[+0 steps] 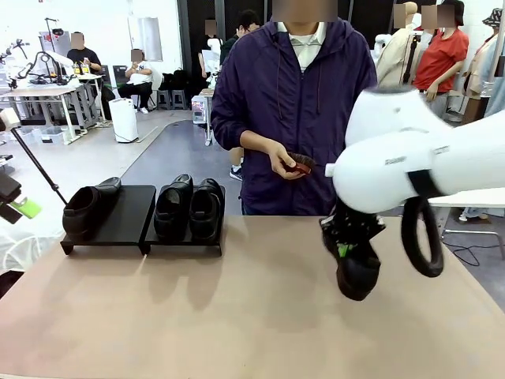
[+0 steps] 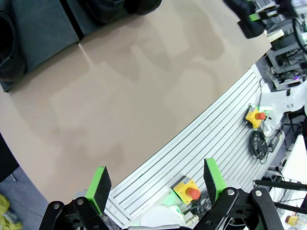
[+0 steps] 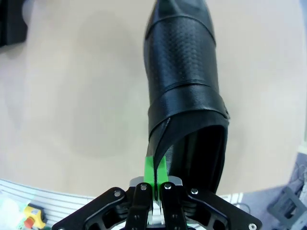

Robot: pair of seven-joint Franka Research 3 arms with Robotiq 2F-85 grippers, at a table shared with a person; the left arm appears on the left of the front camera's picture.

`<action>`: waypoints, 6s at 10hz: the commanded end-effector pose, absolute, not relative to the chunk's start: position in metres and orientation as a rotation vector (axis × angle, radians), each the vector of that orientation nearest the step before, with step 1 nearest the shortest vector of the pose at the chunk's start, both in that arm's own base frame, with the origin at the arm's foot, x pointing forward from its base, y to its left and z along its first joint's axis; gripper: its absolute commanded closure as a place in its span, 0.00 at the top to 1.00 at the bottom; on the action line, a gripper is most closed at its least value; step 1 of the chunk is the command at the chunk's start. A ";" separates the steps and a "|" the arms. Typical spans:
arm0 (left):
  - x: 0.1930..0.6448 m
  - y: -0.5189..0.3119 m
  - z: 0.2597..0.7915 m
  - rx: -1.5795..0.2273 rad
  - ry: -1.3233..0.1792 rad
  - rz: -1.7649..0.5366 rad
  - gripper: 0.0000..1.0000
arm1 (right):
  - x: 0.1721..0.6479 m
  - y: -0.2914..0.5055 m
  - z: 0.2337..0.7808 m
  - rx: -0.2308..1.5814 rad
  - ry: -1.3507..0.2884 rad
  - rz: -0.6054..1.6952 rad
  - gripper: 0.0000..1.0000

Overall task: Organize the shoes by placing them on the stand.
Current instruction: Pick up one Shoe and place it in the middle of the table, then place the Shoe from the middle of the table onto the Shoes Stand.

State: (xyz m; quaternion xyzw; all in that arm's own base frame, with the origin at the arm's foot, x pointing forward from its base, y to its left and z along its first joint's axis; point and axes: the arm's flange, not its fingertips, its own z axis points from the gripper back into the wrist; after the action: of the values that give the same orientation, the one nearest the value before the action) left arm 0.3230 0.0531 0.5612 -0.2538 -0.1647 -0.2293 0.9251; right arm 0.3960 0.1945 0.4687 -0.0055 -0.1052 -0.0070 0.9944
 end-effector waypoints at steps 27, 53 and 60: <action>0.321 0.057 0.561 -0.519 -0.336 -0.487 1.00 | 0.317 0.486 0.360 -0.196 -0.342 0.162 0.00; 0.321 0.057 0.561 -0.519 -0.336 -0.487 1.00 | 0.267 0.013 0.566 0.518 -0.154 0.174 1.00; 0.321 0.057 0.561 -0.519 -0.336 -0.487 1.00 | 0.267 0.013 0.566 0.518 -0.154 0.174 1.00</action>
State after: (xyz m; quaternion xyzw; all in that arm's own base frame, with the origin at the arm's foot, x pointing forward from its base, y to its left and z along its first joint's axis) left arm 0.3228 0.0540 0.5612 -0.2542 -0.1648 -0.2289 0.9251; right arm 0.2646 0.0136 0.5640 0.2470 -0.0742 0.0727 0.9634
